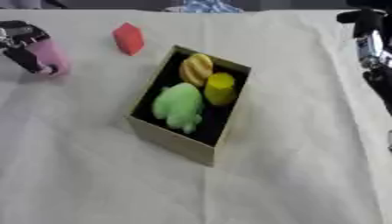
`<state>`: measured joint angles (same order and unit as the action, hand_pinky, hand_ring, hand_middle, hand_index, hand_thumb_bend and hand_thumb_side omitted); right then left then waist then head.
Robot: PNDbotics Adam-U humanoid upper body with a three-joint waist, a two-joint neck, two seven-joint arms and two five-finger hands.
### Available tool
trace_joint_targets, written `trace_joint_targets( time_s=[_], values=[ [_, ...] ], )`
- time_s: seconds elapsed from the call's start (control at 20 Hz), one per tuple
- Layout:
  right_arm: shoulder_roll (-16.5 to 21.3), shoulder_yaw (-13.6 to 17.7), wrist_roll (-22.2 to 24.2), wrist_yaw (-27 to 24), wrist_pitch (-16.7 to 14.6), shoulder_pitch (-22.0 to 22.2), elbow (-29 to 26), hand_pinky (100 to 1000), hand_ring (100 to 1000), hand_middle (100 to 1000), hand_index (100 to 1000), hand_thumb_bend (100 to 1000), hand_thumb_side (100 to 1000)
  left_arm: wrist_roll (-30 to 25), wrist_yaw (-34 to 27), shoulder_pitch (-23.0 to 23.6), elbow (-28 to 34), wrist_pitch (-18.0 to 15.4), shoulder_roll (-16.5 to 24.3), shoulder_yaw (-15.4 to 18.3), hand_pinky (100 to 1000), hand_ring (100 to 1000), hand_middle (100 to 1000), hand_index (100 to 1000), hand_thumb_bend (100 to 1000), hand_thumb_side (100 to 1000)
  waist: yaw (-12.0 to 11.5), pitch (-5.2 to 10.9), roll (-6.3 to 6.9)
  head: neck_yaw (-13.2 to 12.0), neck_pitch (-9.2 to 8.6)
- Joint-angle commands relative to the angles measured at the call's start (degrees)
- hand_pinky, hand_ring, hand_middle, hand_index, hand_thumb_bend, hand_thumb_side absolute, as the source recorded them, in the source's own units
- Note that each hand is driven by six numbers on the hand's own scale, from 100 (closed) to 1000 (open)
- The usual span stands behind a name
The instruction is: Pick up objects on the table and place them in the box.
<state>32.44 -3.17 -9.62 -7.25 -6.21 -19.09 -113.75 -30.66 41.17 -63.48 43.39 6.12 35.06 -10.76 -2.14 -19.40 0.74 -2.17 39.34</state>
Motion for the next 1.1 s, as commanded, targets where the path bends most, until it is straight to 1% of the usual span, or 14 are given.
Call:
trace_joint_targets(
  time_s=[0.05,0.2,0.35,0.5,0.6,0.75,0.9,1.1],
  values=[
    [0.77,0.49,-0.17,-0.23,-0.05,-0.26,-0.84,1000,756,763,835,100,523,-0.06,-0.43,-1.37,4.67,0.01,2.12,-0.33,730,680,610,751,261,100,-0.07,1.73,0.14,0.18,0.09],
    [0.94,0.47,-0.15,-0.24,-0.09,-0.22,-0.84,1000,757,763,835,100,523,-1.48,-1.51,-1.98,10.48,-0.96,2.43,-1.90,732,681,612,754,256,100,-0.19,2.04,0.35,0.35,0.29],
    [1.09,0.33,0.02,-0.31,-0.12,-0.33,-0.84,1000,757,763,835,100,523,-3.82,-3.13,-2.86,16.41,-1.85,1.94,-4.41,733,679,612,754,251,100,-0.14,2.28,0.55,0.52,0.37],
    [1.22,0.21,0.25,-0.38,-0.17,-0.48,-0.84,1000,757,763,835,100,523,-6.17,-5.17,-4.19,21.97,-2.79,0.17,-7.87,729,673,606,750,246,100,0.23,2.49,0.71,0.60,0.41],
    [1.21,0.15,0.35,-0.45,-0.16,-0.59,-0.84,1000,757,763,835,100,523,-7.23,-6.82,-5.16,26.43,-3.85,-1.43,-10.75,731,672,605,747,251,100,0.59,2.52,0.80,0.54,0.36],
    [1.22,0.05,0.50,-0.54,-0.15,-0.71,-0.84,1000,757,763,835,100,523,-9.03,-8.50,-6.18,31.89,-4.75,-2.45,-14.91,732,669,603,744,268,100,1.00,2.53,1.04,0.40,0.36],
    [1.18,0.03,0.53,-0.61,-0.11,-0.74,-0.84,1000,757,763,835,100,523,-9.79,-9.82,-6.60,36.11,-3.64,-2.86,-17.77,729,662,597,740,285,100,1.20,2.52,1.31,0.51,0.25],
    [1.01,-0.07,0.64,-0.75,-0.09,-0.90,-0.84,1000,757,763,835,100,523,-10.53,-11.71,-6.37,40.60,-0.44,-3.69,-20.65,723,658,593,739,293,100,1.29,2.51,1.42,0.81,0.35]
  ],
)
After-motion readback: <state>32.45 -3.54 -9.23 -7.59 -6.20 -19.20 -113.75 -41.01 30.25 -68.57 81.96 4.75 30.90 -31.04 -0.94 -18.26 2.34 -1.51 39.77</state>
